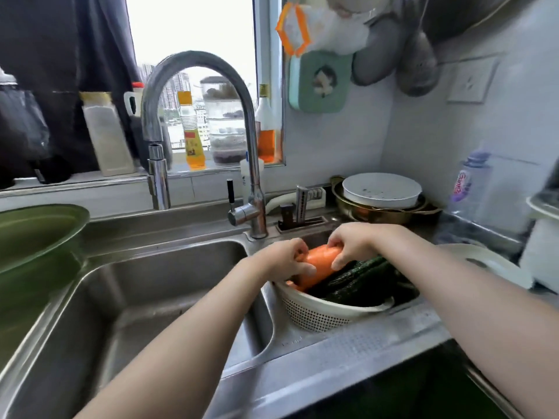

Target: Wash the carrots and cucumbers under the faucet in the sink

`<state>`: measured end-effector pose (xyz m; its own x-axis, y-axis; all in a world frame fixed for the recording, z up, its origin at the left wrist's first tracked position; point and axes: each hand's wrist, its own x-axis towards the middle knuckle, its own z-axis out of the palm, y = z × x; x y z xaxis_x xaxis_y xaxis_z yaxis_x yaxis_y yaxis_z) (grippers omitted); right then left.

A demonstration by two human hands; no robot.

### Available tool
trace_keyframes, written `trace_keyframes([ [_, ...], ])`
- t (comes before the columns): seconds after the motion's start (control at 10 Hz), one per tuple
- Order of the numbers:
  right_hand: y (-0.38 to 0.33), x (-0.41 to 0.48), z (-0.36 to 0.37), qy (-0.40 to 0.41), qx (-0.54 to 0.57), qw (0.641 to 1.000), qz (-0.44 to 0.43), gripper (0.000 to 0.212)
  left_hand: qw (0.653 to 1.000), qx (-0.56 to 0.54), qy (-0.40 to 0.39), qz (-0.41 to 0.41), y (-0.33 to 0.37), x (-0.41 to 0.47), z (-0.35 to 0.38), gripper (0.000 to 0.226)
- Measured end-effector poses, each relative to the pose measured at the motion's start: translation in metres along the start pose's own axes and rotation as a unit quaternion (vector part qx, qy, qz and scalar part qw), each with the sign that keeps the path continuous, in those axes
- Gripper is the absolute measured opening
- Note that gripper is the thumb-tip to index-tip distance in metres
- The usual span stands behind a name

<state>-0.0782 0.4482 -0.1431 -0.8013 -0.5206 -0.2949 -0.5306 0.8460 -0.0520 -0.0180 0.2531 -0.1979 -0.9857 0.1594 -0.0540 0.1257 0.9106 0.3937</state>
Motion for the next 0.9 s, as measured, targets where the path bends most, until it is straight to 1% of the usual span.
trace_keyframes([
  [0.1,0.012,0.000,0.021,-0.044,0.003,0.999,0.015,0.050,0.998,0.023,-0.058,-0.009,0.007,0.010,0.018,0.050],
  [0.2,0.008,-0.002,0.036,-0.079,0.046,0.996,0.011,0.055,0.989,0.078,-0.124,-0.013,0.006,0.012,0.026,0.035],
  [0.3,-0.004,0.001,0.044,-0.074,0.043,0.996,-0.015,0.052,0.988,0.075,-0.132,-0.021,0.004,0.008,0.021,0.032],
  [0.4,-0.013,0.000,0.040,-0.058,0.076,0.995,-0.019,0.047,0.997,0.024,-0.074,-0.004,0.001,0.004,0.019,0.023],
  [0.5,-0.020,-0.002,0.040,-0.050,0.091,0.995,-0.008,0.035,0.998,0.014,-0.063,0.000,0.004,-0.003,0.027,0.025],
  [0.6,-0.028,-0.008,0.050,-0.056,0.080,0.995,0.007,0.030,0.997,0.038,-0.060,-0.006,0.007,-0.010,0.034,0.028],
  [0.8,-0.032,-0.025,0.048,0.028,0.127,0.991,0.016,0.031,1.000,0.024,-0.016,-0.002,0.004,-0.030,0.017,0.027],
  [0.9,-0.039,-0.032,0.031,0.122,0.168,0.978,-0.003,0.029,0.999,-0.033,0.034,0.008,0.004,-0.041,0.000,0.032],
])
